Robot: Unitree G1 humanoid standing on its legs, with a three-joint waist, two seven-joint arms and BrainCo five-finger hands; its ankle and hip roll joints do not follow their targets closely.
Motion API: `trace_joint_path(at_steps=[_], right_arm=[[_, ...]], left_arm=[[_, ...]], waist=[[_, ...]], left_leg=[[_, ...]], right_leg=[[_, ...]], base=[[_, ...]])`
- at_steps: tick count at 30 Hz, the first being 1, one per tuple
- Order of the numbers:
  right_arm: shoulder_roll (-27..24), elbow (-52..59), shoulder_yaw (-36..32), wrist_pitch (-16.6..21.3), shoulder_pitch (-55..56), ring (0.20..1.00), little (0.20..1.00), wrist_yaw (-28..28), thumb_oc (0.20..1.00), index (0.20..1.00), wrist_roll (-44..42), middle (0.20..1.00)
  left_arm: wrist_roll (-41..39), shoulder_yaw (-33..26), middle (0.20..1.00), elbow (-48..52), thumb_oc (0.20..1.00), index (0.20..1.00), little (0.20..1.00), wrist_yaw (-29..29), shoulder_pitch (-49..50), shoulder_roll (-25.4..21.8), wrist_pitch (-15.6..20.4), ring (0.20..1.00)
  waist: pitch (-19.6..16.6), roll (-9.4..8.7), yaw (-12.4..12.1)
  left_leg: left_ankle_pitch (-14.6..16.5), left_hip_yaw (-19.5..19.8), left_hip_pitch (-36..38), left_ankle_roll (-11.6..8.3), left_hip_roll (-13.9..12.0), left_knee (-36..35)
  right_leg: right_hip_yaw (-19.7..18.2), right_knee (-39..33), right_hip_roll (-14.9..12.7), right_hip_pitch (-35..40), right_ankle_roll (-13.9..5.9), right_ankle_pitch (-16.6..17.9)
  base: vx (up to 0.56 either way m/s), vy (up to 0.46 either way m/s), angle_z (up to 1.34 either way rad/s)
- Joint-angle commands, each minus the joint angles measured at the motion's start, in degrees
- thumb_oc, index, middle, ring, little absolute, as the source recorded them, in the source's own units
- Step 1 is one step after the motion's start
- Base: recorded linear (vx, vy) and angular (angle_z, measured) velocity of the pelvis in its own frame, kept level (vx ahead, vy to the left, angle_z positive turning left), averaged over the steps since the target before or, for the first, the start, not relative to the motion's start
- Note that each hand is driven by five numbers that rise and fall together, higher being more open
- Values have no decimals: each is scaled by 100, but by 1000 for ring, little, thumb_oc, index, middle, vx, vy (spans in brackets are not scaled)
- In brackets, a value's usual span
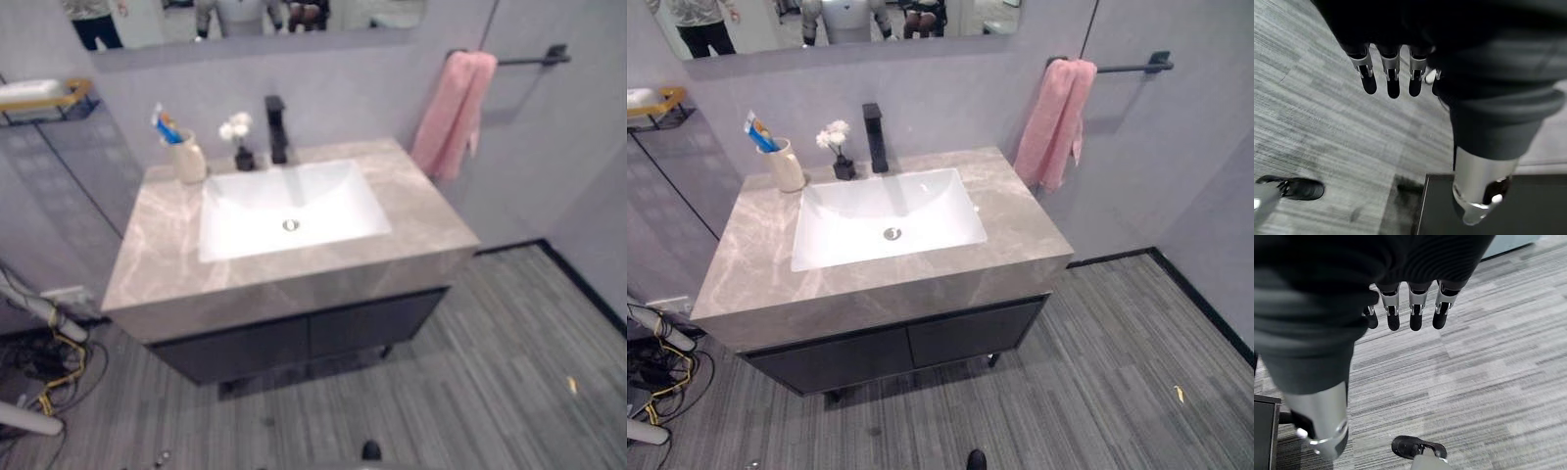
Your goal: Put brush and paste in cup on sink, flatten towel.
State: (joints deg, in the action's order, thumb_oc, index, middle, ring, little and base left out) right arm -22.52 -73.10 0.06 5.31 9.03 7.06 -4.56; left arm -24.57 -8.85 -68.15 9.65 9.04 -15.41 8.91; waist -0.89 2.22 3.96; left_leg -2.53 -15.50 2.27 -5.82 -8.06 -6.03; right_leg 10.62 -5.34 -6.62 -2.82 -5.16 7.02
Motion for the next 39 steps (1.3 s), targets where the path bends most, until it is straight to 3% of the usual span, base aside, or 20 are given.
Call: trace_joint_path(at_steps=[1, 11, 24, 26, 29, 30, 33, 35, 38, 39], right_arm=[[29, -101, 225, 68, -443, 1000, 1000, 163, 1000, 1000, 77, 1000], [219, -152, 390, 82, -559, 1000, 1000, 124, 1000, 1000, -35, 1000], [372, -176, 176, 75, -446, 1000, 1000, 112, 1000, 1000, -391, 1000], [328, -201, 72, 58, -380, 1000, 1000, 88, 1000, 1000, -448, 1000], [309, -188, -20, 85, -213, 1000, 1000, 147, 1000, 1000, -481, 1000], [312, -188, -20, 85, -213, 1000, 1000, 148, 1000, 1000, -481, 1000], [290, -251, -40, 21, -256, 1000, 1000, 250, 1000, 1000, -446, 1000], [339, -181, 42, 14, -317, 1000, 1000, 275, 1000, 1000, -398, 1000], [336, -177, 148, 10, -205, 1000, 1000, 290, 1000, 1000, -329, 1000], [305, -278, 94, -19, -169, 1000, 1000, 316, 1000, 1000, -292, 1000]], left_arm=[[578, -55, 1000, -82, 1000, 1000, 1000, -180, -300, -251, 37, 1000], [2015, 652, 1000, -847, 1000, 1000, 1000, -343, -417, 103, -256, 1000], [2808, 1549, 1000, -628, 1000, 1000, 1000, -424, -568, 17, -216, 1000], [3309, 1921, 1000, -530, 1000, 1000, 1000, -461, -699, -114, -215, 1000], [3975, 2433, 1000, -52, 1000, 1000, 1000, -105, -1092, -502, -141, 1000], [3975, 2433, 1000, -52, 1000, 1000, 1000, -106, -1093, -504, -142, 1000], [3232, 2184, 1000, -34, 1000, 1000, 1000, -52, -1528, -451, -89, 1000], [3225, 2358, 1000, 32, 1000, 1000, 1000, -14, -1732, -393, -99, 1000], [3619, 2678, 1000, 140, 1000, 1000, 1000, 24, -1774, -348, -134, 1000], [3721, 2793, 1000, 282, 1000, 1000, 1000, -34, -1679, -284, -148, 1000]], waist=[[186, -296, 167], [133, -389, 147], [388, -407, 369], [427, -376, 479], [500, -391, 673], [488, -395, 668], [735, -413, 760], [976, -325, 822], [1057, -255, 827], [1037, -214, 745]], left_leg=[[386, 108, 407, 324, 173, 103], [533, 124, 420, 485, 342, 233], [1065, 314, 58, 742, 538, 1103], [1127, 299, -11, 798, 621, 1162], [1104, 224, -252, 865, 794, 1161], [1098, 217, -265, 867, 798, 1159], [1041, -99, -892, 992, 954, 1215], [1053, -215, -992, 962, 867, 1271], [932, -533, -866, 959, 796, 1010], [879, -680, -754, 969, 805, 846]], right_leg=[[-247, 34, 67, 441, -66, -575], [-382, 34, -66, 465, -106, -515], [-479, 466, -329, 369, -201, -479], [-547, 518, -407, 284, -263, -353], [-729, 387, -563, 19, -411, 267], [-736, 379, -567, 5, -412, 276], [-792, 225, -737, -795, -505, 894], [-494, 739, -636, -1013, -478, 413], [-185, 1733, -451, -947, -239, -553], [-21, 2257, -413, -768, -105, -1046]], base=[[-5, 17, -5], [-1, 42, -9], [-38, 100, 2], [-107, 230, 4], [-163, 228, -2], [-164, 177, -6], [-351, 274, -16], [-279, 235, -58], [-78, 129, -110], [-52, 59, -109]])
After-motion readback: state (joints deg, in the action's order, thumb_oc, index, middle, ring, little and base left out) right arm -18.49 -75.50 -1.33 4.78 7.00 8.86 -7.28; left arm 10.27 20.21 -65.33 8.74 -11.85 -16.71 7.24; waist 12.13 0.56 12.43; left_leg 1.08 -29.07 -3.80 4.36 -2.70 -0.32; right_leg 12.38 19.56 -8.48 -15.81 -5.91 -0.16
